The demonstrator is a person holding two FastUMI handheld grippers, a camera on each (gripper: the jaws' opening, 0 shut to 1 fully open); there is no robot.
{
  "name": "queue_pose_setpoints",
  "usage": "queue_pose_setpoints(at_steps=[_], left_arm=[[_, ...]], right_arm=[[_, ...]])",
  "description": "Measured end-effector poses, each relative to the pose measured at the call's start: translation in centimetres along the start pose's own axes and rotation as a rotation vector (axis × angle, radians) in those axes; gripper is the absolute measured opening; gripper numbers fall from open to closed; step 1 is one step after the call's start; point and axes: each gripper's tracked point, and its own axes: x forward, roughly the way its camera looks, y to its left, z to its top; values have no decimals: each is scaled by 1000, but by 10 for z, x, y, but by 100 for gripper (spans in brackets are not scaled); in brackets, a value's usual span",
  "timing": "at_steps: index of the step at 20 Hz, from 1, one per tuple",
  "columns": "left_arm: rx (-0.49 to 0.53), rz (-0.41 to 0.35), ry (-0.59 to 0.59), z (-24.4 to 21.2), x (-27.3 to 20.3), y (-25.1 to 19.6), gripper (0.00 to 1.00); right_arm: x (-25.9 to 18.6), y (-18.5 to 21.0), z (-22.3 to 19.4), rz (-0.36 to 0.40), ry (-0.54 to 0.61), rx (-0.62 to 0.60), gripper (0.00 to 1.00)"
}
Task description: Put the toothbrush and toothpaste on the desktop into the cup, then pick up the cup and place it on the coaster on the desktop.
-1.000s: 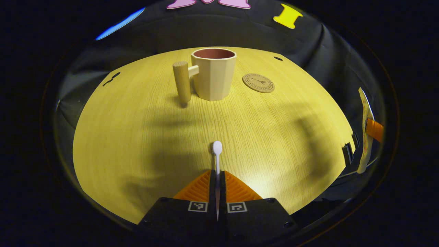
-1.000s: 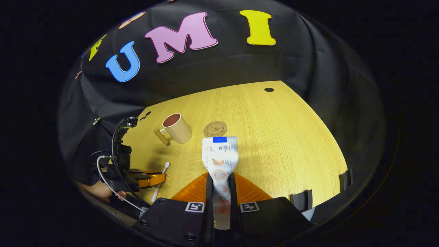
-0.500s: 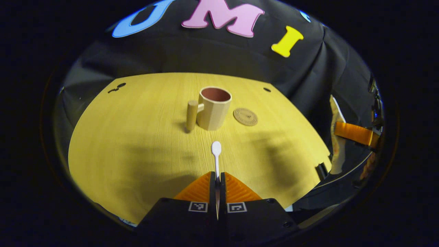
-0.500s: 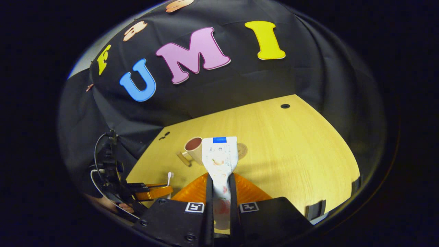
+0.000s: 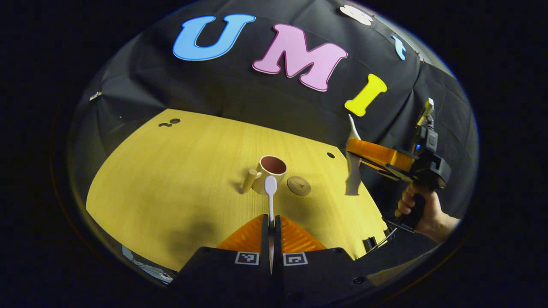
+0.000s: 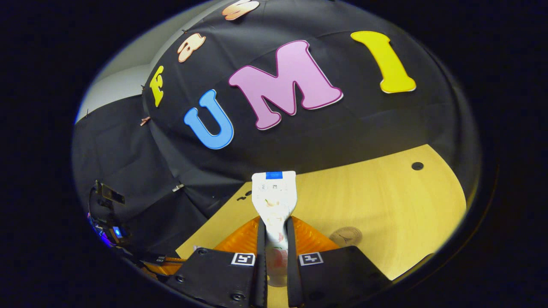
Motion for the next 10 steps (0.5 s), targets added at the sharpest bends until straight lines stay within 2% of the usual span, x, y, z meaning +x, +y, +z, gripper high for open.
queue_pose_setpoints(at_steps=[6,10], left_arm=[[-31,94,-55,13,-24,-5,6],[-61,163,-66,12,-31,0,6]], right_arm=[[84,13,14,112,3,45,22],[131,17,4,158,20,4,22]])
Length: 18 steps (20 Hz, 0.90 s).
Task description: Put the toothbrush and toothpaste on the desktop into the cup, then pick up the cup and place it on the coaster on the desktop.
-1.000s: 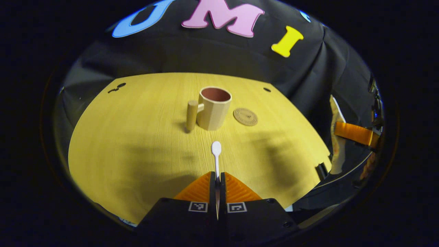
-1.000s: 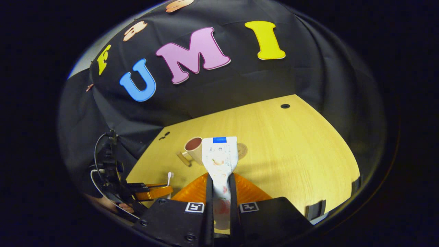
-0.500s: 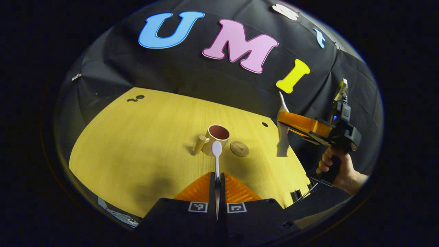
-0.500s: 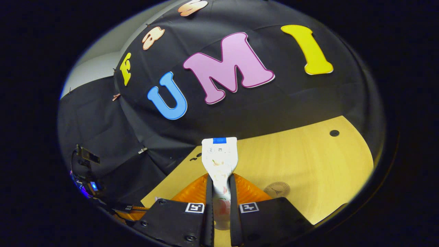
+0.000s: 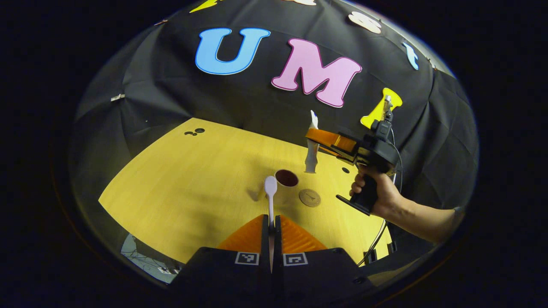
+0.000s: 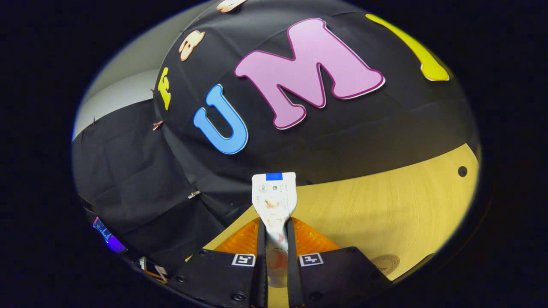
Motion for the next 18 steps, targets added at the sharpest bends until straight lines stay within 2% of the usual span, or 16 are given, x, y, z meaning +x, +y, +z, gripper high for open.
queue_pose_setpoints(at_steps=[4,9,10,11,17,18], left_arm=[[-46,82,-2,-2,-6,12,6],[-80,144,25,-19,-7,19,6],[-86,149,29,-20,-6,20,6],[-90,151,33,-22,-5,20,6],[-104,152,38,-21,4,20,6],[-104,148,39,-20,5,20,6]], right_arm=[[35,-14,-31,15,61,-39,22],[47,-25,-67,23,135,-115,22],[47,-25,-72,29,147,-124,17],[46,-25,-76,31,156,-137,22],[41,-31,-88,18,199,-203,28],[37,-31,-91,20,210,-214,23]])
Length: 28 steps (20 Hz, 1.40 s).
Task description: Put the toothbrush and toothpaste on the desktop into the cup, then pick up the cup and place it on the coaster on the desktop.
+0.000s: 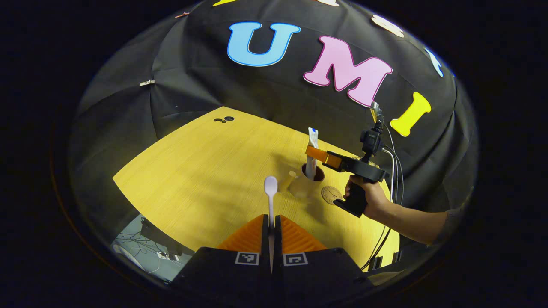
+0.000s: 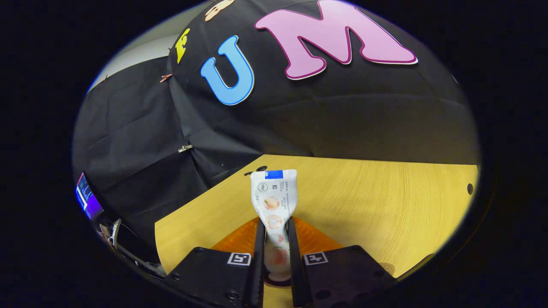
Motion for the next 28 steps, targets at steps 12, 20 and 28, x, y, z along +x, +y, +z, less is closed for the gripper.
queue_pose_setpoints(at_steps=[12,20,28], left_arm=[[46,-86,-15,18,19,-25,6],[107,-211,-73,63,56,-63,6],[103,-284,-197,129,119,-95,6]], right_arm=[[-39,-3,-20,-51,88,-20,55],[-138,-6,-57,-118,128,59,59],[-243,-19,-114,-247,182,223,60]])
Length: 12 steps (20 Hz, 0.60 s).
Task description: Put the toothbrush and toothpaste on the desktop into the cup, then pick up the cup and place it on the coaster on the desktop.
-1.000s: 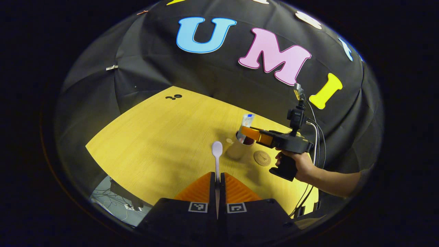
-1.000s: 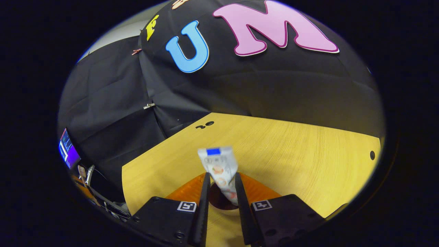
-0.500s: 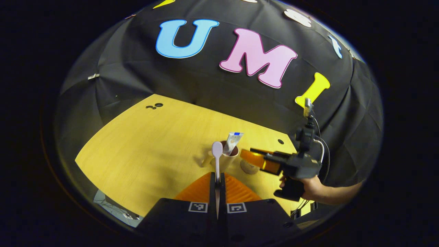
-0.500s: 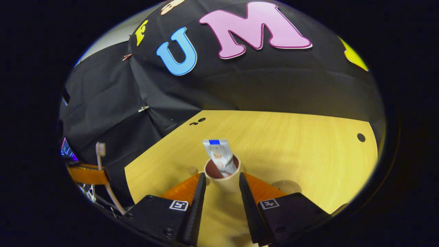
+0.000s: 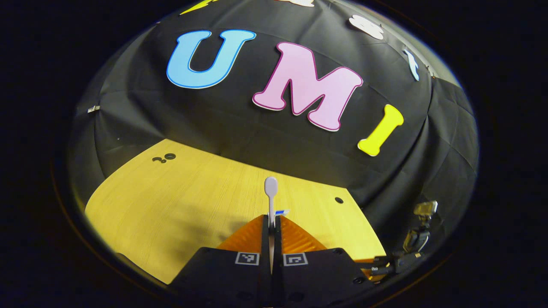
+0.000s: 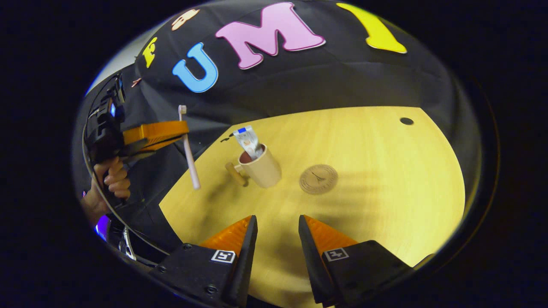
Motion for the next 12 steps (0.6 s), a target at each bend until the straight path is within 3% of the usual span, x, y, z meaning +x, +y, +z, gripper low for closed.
queue_pose_setpoints(at_steps=[3,12], left_arm=[[5,17,-40,11,28,6,6],[18,89,-117,25,88,33,6]], right_arm=[[-26,-31,-18,-73,19,3,60],[-75,-95,-18,-241,-26,114,60]])
